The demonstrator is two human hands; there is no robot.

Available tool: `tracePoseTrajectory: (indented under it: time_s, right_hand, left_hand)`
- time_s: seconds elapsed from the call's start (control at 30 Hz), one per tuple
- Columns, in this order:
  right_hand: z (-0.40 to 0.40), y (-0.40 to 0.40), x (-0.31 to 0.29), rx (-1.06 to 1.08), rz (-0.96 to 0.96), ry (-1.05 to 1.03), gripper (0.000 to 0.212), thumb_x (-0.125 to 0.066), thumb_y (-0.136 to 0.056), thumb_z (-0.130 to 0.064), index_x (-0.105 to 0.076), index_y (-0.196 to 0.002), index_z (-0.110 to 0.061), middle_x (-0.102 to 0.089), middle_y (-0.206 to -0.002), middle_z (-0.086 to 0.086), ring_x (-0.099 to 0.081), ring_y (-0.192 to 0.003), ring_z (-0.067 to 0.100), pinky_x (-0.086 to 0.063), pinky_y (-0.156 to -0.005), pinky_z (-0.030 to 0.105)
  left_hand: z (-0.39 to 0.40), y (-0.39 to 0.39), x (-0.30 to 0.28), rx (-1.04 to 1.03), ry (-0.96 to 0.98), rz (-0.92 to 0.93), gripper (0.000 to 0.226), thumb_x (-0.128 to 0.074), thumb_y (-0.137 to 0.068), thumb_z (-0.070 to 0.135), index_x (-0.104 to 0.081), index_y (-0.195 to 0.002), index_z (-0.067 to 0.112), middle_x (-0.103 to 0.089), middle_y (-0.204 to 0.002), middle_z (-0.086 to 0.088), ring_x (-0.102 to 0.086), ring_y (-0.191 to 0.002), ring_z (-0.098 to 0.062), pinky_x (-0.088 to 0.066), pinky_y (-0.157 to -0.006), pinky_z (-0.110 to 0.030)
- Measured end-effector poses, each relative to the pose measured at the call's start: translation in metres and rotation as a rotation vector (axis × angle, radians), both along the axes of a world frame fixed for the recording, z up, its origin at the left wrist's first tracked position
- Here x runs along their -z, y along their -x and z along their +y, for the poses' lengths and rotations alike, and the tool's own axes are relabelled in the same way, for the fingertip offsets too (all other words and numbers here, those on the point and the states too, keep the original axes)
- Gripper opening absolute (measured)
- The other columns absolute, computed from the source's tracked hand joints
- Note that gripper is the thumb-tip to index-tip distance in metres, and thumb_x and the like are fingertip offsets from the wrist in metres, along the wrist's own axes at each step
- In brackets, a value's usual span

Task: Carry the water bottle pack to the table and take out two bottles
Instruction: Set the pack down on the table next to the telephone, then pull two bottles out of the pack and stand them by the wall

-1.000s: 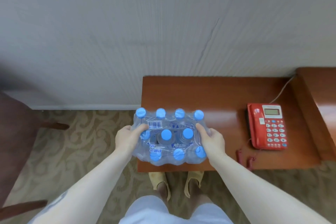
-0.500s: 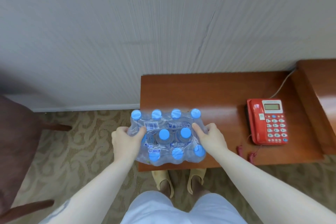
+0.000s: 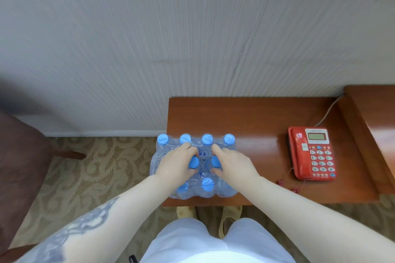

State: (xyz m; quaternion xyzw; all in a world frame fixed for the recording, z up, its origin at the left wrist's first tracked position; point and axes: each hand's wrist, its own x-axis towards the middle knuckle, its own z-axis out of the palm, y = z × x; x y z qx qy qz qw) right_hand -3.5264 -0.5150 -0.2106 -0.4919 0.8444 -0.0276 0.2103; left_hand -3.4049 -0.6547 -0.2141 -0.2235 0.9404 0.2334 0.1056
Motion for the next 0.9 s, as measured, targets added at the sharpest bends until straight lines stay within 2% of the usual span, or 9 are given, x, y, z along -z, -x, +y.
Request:
tracePoseTrajectory:
  time_s: [0.07,0.2,0.27,0.33,0.43,0.5,0.6,0.73,0.9]
  right_hand:
    - [-0.004,0.001,0.001,-0.103,0.07,-0.052,0.041,-0.057,-0.094,-0.037,-0.034,-0.124,-0.021,-0.041,-0.079,0.0,-0.044,-0.069,0.024,-0.025,-0.046,0.032]
    - [-0.012,0.007,0.001,-0.257,0.104,-0.145,0.039,-0.05,-0.099,-0.035,-0.031,-0.13,-0.02,-0.031,-0.068,0.001,-0.045,-0.066,0.027,-0.026,-0.043,0.033]
    - [-0.014,0.011,-0.002,-0.294,0.087,-0.167,0.036,-0.048,-0.1,-0.035,-0.031,-0.128,-0.02,-0.034,-0.068,0.001,-0.046,-0.064,0.027,-0.029,-0.044,0.033]
    - [-0.014,0.013,-0.006,-0.308,0.067,-0.175,0.032,-0.048,-0.1,-0.035,-0.034,-0.123,-0.018,-0.046,-0.072,0.004,-0.048,-0.061,0.027,-0.03,-0.044,0.033]
    - [-0.015,0.017,-0.016,-0.266,-0.002,-0.145,0.029,-0.051,-0.097,-0.034,-0.038,-0.115,-0.015,-0.052,-0.072,0.004,-0.046,-0.057,0.025,-0.032,-0.046,0.032]
    - [-0.016,0.023,-0.026,-0.216,-0.033,-0.099,0.03,-0.054,-0.093,-0.035,-0.039,-0.112,-0.015,-0.044,-0.063,-0.001,-0.039,-0.05,0.022,-0.027,-0.045,0.031]
    - [-0.013,0.025,-0.039,-0.203,-0.021,-0.024,0.033,-0.057,-0.09,-0.037,-0.04,-0.111,-0.019,-0.035,-0.058,-0.003,-0.031,-0.047,0.015,-0.021,-0.043,0.032]
    - [-0.009,0.013,-0.046,-0.192,-0.065,0.068,0.031,-0.061,-0.085,-0.029,-0.042,-0.108,-0.017,-0.033,-0.06,-0.005,-0.035,-0.053,0.02,-0.025,-0.048,0.033]
    - [-0.005,0.008,-0.057,-0.218,-0.056,0.174,0.031,-0.065,-0.079,-0.025,-0.047,-0.101,-0.012,-0.043,-0.066,0.001,-0.038,-0.059,0.023,-0.029,-0.053,0.032]
  left_hand:
    - [-0.002,0.005,-0.001,0.072,0.041,-0.043,0.029,-0.073,-0.088,0.028,-0.055,-0.108,0.018,-0.056,-0.107,-0.001,-0.048,-0.077,-0.019,-0.037,-0.061,-0.033]
    - [-0.007,0.015,-0.003,0.23,0.119,-0.147,0.032,-0.068,-0.09,0.028,-0.049,-0.112,0.015,-0.06,-0.107,-0.006,-0.063,-0.085,-0.029,-0.039,-0.058,-0.035]
    - [-0.011,0.019,-0.005,0.285,0.107,-0.195,0.034,-0.066,-0.092,0.029,-0.047,-0.115,0.013,-0.063,-0.105,-0.008,-0.064,-0.089,-0.031,-0.039,-0.059,-0.035]
    - [-0.014,0.02,-0.007,0.292,0.026,-0.193,0.03,-0.066,-0.091,0.026,-0.047,-0.109,0.012,-0.064,-0.102,-0.01,-0.06,-0.084,-0.03,-0.039,-0.062,-0.036]
    - [-0.016,0.019,-0.013,0.249,-0.07,-0.139,0.029,-0.068,-0.087,0.023,-0.04,-0.092,0.018,-0.055,-0.078,-0.001,-0.048,-0.073,-0.024,-0.035,-0.059,-0.034]
    - [-0.02,0.018,-0.022,0.202,-0.117,-0.072,0.034,-0.071,-0.085,0.024,-0.036,-0.083,0.022,-0.041,-0.066,0.008,-0.043,-0.066,-0.021,-0.029,-0.052,-0.031]
    - [-0.029,0.012,-0.04,0.16,-0.136,0.021,0.046,-0.074,-0.08,0.027,-0.029,-0.071,0.033,-0.037,-0.061,0.01,-0.034,-0.056,-0.008,-0.025,-0.05,-0.028]
    - [-0.028,-0.004,-0.055,0.125,-0.133,0.124,0.042,-0.074,-0.076,0.029,-0.032,-0.073,0.028,-0.036,-0.057,0.009,-0.032,-0.051,-0.007,-0.026,-0.05,-0.026]
    - [-0.023,-0.018,-0.067,0.088,-0.174,0.203,0.038,-0.076,-0.077,0.023,-0.039,-0.077,0.021,-0.038,-0.06,0.008,-0.032,-0.055,-0.011,-0.032,-0.055,-0.03]
